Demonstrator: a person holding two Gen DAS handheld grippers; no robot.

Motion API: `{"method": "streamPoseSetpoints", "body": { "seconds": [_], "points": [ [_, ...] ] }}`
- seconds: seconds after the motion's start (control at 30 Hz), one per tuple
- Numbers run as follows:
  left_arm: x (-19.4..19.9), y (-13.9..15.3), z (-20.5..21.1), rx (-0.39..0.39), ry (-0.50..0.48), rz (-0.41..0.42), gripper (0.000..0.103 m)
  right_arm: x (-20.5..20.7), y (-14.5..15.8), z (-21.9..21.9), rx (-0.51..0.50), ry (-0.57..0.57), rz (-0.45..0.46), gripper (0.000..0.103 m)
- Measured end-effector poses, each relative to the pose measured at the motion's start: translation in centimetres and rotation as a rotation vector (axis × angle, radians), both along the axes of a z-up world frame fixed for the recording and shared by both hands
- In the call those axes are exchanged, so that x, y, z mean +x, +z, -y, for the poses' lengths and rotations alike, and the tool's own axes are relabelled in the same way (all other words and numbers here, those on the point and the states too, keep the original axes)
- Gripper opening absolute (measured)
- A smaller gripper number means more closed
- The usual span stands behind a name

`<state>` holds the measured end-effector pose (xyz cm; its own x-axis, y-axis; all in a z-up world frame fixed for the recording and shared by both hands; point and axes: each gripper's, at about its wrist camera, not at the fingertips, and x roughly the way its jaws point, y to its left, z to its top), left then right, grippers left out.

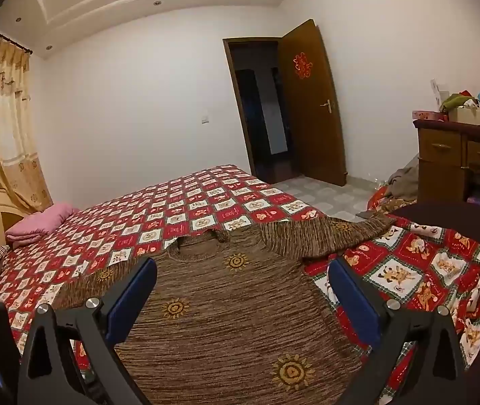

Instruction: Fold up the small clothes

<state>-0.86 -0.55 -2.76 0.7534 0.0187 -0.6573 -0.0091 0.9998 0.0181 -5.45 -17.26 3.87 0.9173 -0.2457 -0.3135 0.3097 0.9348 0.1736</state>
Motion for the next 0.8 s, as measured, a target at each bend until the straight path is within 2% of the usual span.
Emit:
{"method": "streamPoseSetpoints", "body": {
  "seconds": [0.13, 0.57, 0.67, 0.8],
  "points": [
    [-1.4, -0.6, 1.0, 0.088, -0.014, 0.023, 0.099, 0.6, 0.1, 0.8, 0.008, 0.001, -0.007, 0.102],
    [-2.5, -1.8, -1.9, -0.048, -0.003, 0.012, 0.103, 0.4, -0.5, 0.9, 0.008, -0.01, -0.001, 0.102],
    [-2.2, -1.5, -2.1, -0.051, -0.011, 0.015, 0.103, 0.5, -0.7, 1.0, 0.006, -0.011, -0.007, 0.102],
    [-2.0, -0.9, -2.4, -0.01, 0.001, 0.038, 0.103, 0.8, -1.0, 1.0, 0.005, -0.015, -0.023, 0.102]
  ]
}}
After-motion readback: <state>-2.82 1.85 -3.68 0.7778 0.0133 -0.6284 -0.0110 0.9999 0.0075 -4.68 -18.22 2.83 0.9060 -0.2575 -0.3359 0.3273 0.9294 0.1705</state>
